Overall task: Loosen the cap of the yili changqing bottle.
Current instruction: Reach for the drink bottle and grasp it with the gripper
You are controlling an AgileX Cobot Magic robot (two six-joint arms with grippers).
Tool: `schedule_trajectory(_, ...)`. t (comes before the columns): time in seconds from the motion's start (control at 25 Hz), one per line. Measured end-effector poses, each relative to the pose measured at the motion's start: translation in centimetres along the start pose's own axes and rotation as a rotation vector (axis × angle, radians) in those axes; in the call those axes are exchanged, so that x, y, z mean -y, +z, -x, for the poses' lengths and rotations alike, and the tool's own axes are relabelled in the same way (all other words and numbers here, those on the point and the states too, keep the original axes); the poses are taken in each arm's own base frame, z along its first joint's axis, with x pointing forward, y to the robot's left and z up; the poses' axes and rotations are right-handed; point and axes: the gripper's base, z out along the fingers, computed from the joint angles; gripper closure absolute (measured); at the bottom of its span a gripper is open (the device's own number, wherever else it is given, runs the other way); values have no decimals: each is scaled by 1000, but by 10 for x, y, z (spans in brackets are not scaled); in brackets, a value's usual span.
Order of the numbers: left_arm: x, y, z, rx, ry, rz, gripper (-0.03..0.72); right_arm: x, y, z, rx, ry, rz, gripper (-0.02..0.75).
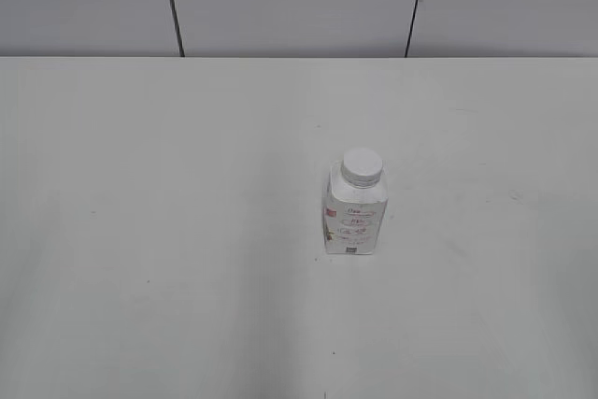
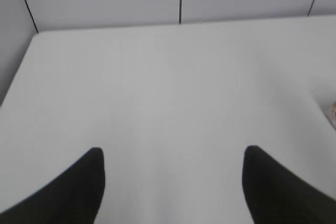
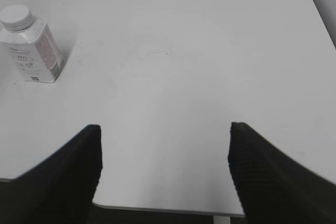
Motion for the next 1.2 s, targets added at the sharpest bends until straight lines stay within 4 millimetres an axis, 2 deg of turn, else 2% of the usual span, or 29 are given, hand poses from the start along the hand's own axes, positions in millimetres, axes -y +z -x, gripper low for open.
schedule_trajectory(0.16, -1, -1, 18, 203, 0, 9, 188, 0, 0, 0, 0, 0, 0, 150)
schedule_trajectory(0.28, -1, 8, 27, 288, -4, 9, 188, 0, 0, 0, 0, 0, 0, 150)
schedule_trajectory(0.68, -1, 77, 31, 349, -14, 11, 188, 0, 0, 0, 1, 0, 0, 150)
schedule_trajectory(1.0, -2, 114, 32, 405, -22, 18, 188, 0, 0, 0, 1, 0, 0, 150)
schedule_trajectory(1.2, -2, 138, 32, 381, -22, 20, 188, 0, 0, 0, 1, 0, 0, 150)
